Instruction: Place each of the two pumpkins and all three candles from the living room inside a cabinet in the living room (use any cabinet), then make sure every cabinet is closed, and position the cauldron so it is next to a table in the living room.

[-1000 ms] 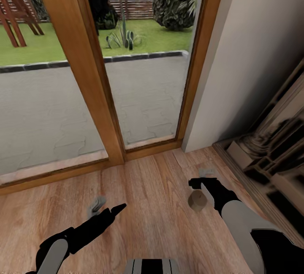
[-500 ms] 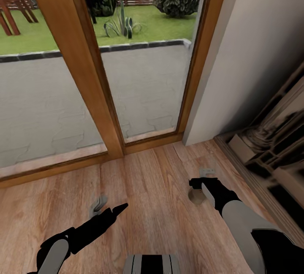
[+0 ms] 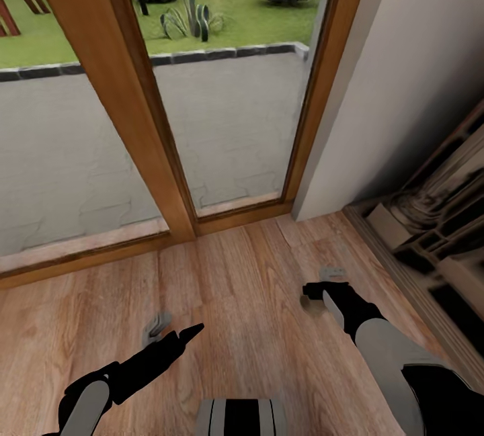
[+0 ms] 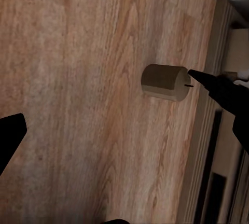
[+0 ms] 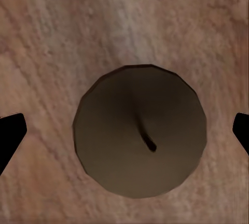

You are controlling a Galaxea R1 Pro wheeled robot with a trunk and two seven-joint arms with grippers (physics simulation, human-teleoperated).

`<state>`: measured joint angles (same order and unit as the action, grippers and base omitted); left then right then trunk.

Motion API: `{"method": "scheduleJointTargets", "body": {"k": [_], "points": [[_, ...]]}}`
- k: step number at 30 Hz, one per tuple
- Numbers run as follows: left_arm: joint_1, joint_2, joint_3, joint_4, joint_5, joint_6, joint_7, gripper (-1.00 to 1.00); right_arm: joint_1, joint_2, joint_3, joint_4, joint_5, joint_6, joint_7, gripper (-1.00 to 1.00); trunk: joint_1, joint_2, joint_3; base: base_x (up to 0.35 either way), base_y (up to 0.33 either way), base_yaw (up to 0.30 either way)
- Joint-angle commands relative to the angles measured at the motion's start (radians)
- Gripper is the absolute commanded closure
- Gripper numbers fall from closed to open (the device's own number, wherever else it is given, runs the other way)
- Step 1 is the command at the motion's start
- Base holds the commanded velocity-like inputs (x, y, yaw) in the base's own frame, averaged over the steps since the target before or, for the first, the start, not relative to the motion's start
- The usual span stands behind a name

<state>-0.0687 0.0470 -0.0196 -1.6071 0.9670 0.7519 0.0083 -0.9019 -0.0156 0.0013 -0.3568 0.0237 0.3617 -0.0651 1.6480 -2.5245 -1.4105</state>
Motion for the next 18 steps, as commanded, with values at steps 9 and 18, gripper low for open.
{"method": "scheduleJointTargets", "body": {"k": [9, 18], "points": [[0.0, 0.0, 0.0, 0.0, 0.003, 0.003, 0.001, -1.0, 0.0, 0.0, 0.0, -0.002, 0.002, 0.006, 0.001, -1.0, 0.002, -0.001, -0.02, 0.0, 0.0, 0.0], [0.003, 0.014, 0.003, 0.013, 0.0, 0.002, 0.0, -1.0, 0.0, -0.001, 0.0, -0.002, 0.003, 0.007, 0.004, -1.0, 0.002, -0.001, -0.02, 0.079, -0.023, 0.0]]}}
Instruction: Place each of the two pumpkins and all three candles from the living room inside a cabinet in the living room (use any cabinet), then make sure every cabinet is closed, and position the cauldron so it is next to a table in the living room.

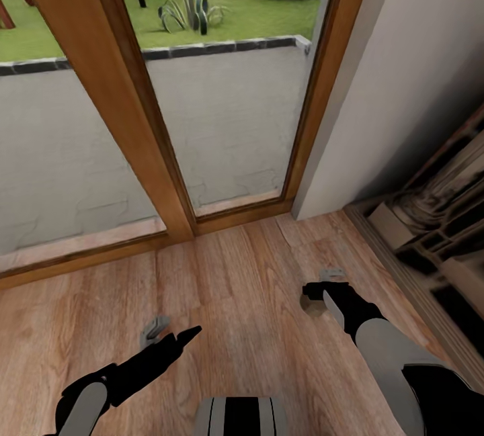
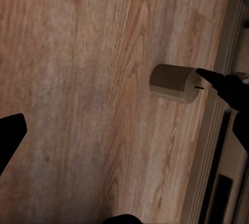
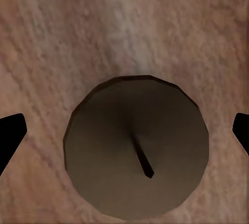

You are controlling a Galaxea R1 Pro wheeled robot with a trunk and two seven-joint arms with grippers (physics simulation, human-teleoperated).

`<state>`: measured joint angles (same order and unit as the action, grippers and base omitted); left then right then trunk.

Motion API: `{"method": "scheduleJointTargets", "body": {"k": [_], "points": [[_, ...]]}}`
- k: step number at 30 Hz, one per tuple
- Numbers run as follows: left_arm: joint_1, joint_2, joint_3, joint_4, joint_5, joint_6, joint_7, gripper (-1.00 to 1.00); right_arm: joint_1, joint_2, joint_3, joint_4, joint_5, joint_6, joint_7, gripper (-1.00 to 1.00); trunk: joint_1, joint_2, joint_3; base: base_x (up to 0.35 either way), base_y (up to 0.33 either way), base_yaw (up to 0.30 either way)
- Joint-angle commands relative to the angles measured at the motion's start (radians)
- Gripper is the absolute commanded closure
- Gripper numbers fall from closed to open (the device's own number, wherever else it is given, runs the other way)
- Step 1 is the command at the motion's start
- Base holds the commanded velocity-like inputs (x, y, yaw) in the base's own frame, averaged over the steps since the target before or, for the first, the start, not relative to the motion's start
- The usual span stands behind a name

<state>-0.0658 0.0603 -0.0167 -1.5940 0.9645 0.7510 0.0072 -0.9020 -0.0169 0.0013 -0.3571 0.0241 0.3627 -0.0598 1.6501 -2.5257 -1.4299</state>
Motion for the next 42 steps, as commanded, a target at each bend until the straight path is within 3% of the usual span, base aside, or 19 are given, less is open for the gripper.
{"method": "scheduleJointTargets", "body": {"k": [1, 9, 14, 30, 33, 34, 42], "points": [[0.0, 0.001, 0.002, 0.0, 0.004, 0.003, 0.0, -1.0, 0.0, 0.0, 0.0, -0.002, 0.003, 0.007, -0.002, -1.0, 0.0, 0.0, -0.001, 0.027, -0.006, 0.0], [0.0, -0.002, 0.003, 0.0, 0.008, 0.004, 0.001, -1.0, 0.0, -0.007, -0.001, -0.002, 0.002, 0.011, -0.002, -1.0, 0.003, -0.002, -0.028, 0.006, -0.001, 0.0], [0.0, -0.002, 0.001, 0.0, 0.008, 0.004, 0.0, -1.0, -0.001, -0.007, -0.001, -0.002, 0.002, 0.011, -0.002, -1.0, 0.003, -0.002, -0.028, 0.0, 0.0, 0.0], [0.0, -0.003, -0.001, -0.001, 0.008, 0.004, 0.0, -1.0, -0.002, -0.008, -0.001, -0.005, 0.002, 0.01, 0.0, -1.0, 0.01, -0.006, -0.09, 0.0, 0.0, 0.0], [0.0, -0.002, -0.001, -0.002, 0.008, 0.004, 0.0, -1.0, -0.002, -0.008, -0.001, -0.007, 0.002, 0.011, 0.0, -1.0, 0.01, -0.006, -0.09, 0.0, 0.0, 0.0], [0.0, -0.002, -0.001, -0.002, 0.008, 0.004, -0.001, -1.0, -0.002, -0.008, -0.001, -0.007, 0.002, 0.012, 0.0, 1.0, 0.01, -0.006, -0.09, 0.0, 0.0, 0.0], [0.0, -0.001, 0.003, -0.001, 0.008, 0.003, -0.001, -1.0, -0.002, -0.008, -0.001, -0.019, 0.003, 0.017, -0.003, 1.0, 0.01, -0.006, -0.09, 0.0, 0.0, 0.0]]}}
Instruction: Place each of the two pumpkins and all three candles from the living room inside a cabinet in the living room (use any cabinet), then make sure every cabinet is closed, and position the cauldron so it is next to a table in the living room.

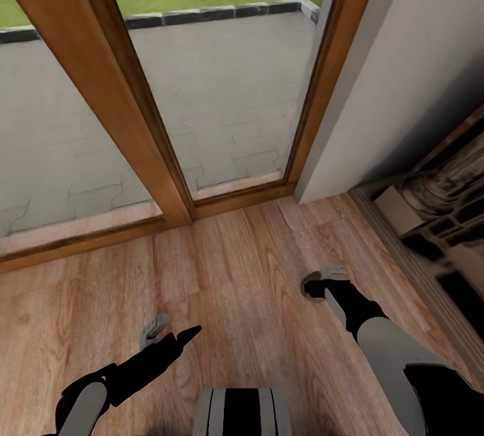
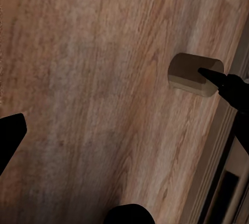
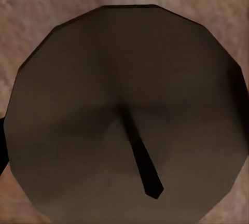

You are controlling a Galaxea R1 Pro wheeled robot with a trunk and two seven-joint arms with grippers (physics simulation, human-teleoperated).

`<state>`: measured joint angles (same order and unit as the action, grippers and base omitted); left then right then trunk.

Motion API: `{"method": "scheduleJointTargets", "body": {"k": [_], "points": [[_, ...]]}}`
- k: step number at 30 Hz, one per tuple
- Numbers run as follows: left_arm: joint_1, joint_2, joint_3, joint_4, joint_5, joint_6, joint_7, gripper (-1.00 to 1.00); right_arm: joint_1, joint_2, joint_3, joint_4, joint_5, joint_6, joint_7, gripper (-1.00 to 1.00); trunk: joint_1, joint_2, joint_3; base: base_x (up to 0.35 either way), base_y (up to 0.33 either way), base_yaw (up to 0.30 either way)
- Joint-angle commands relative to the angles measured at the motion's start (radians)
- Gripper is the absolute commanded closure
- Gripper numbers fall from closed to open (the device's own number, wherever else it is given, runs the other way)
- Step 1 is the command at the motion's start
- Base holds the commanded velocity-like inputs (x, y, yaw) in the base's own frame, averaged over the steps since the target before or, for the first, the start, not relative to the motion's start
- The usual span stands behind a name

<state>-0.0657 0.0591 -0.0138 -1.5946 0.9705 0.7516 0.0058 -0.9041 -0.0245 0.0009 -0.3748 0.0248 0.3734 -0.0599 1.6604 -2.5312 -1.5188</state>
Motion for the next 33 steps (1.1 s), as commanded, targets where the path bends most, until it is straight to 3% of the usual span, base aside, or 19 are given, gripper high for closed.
{"method": "scheduleJointTargets", "body": {"k": [1, 4, 19, 21, 24, 32, 33], "points": [[0.0, 0.001, 0.0, 0.0, 0.002, 0.002, 0.001, -1.0, 0.001, 0.0, -0.001, -0.004, 0.003, 0.006, -0.003, 1.0, 0.0, 0.0, -0.001, 0.0, 0.0, 0.0], [0.0, 0.002, 0.001, 0.002, 0.001, 0.001, 0.001, -1.0, 0.001, 0.0, -0.001, -0.007, 0.003, 0.007, -0.003, 1.0, 0.0, 0.0, -0.001, 0.0, 0.0, 0.0], [0.001, 0.002, 0.0, 0.007, -0.007, -0.014, 0.006, -1.0, 0.004, -0.001, 0.001, -0.033, 0.003, 0.01, -0.001, 1.0, -0.007, 0.003, 0.057, 0.0, 0.0, 0.0], [0.001, -0.002, -0.001, 0.009, -0.009, -0.016, 0.007, -1.0, 0.011, -0.001, 0.0, -0.085, 0.001, 0.028, 0.0, 1.0, -0.008, 0.004, 0.065, 0.0, 0.0, 0.0], [0.001, -0.008, -0.003, 0.012, -0.012, -0.019, 0.008, -1.0, 0.043, -0.005, -0.001, -0.2, -0.001, 0.118, 0.001, 1.0, -0.009, 0.005, 0.077, 0.0, 0.0, 0.0], [0.001, -0.013, -0.005, 0.022, -0.013, -0.021, 0.008, -1.0, 0.251, -0.023, -0.001, -0.668, -0.005, 0.357, 0.002, 1.0, -0.013, 0.006, 0.108, 0.0, 0.0, 0.0], [0.001, -0.013, -0.005, 0.022, -0.014, -0.021, 0.008, -1.0, 0.321, -0.025, -0.001, -0.796, -0.004, 0.413, 0.002, 1.0, -0.013, 0.007, 0.111, 0.0, 0.0, 0.0]]}}
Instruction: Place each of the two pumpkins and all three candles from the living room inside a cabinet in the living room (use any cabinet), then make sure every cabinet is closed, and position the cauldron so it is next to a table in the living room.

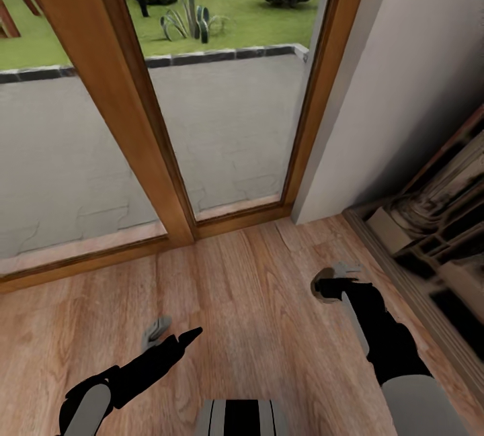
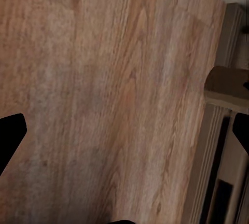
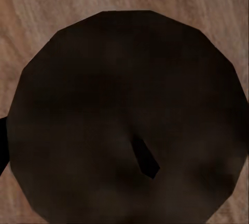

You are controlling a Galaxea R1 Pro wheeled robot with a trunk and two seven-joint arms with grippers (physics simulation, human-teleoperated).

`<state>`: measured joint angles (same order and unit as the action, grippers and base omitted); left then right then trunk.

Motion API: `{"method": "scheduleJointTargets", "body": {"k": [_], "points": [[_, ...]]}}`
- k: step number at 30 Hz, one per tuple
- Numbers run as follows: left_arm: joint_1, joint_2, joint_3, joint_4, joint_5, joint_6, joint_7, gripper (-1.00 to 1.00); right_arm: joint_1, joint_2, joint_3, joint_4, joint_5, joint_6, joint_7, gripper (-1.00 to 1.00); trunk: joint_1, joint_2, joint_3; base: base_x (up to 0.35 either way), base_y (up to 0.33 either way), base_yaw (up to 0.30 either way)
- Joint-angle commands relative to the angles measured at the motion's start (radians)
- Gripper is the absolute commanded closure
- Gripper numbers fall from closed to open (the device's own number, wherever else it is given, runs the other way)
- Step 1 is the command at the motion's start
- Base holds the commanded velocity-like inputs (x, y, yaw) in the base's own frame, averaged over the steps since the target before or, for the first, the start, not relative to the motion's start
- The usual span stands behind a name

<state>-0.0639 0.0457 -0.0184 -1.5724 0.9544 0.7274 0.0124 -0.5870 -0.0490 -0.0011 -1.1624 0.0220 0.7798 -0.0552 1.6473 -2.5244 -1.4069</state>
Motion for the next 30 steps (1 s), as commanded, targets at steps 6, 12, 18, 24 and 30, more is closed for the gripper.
{"method": "scheduleJointTargets", "body": {"k": [6, 12, 18, 24, 30], "points": [[0.0, 0.0, -0.004, -0.002, 0.004, 0.003, 0.0, -1.0, 0.283, -0.076, -0.002, -0.404, -0.004, 0.063, 0.056, 1.0, -0.003, 0.001, 0.023, 0.0, 0.0, 0.0], [0.0, 0.0, -0.021, -0.001, 0.002, 0.002, 0.001, -1.0, 0.318, -0.1, -0.002, -0.449, -0.005, 0.064, 0.193, 1.0, -0.005, 0.003, 0.046, 0.0, 0.0, 0.0], [0.0, -0.001, -0.024, 0.001, 0.001, 0.001, 0.006, -1.0, 0.32, -0.099, 0.0, -0.454, -0.005, 0.036, 0.214, 1.0, -0.008, 0.004, 0.069, 0.0, 0.0, 0.0], [0.0, -0.001, -0.024, 0.017, 0.01, 0.003, 0.003, -1.0, 0.318, -0.092, -0.001, -0.454, -0.005, 0.027, 0.215, 1.0, -0.011, 0.005, 0.092, 0.0, 0.0, -0.036], [0.0, -0.001, -0.025, 0.025, 0.002, 0.001, -0.002, -1.0, 0.324, -0.102, 0.0, -0.456, -0.005, 0.034, 0.255, 1.0, -0.013, 0.007, 0.116, 0.0, 0.0, -0.273]]}}
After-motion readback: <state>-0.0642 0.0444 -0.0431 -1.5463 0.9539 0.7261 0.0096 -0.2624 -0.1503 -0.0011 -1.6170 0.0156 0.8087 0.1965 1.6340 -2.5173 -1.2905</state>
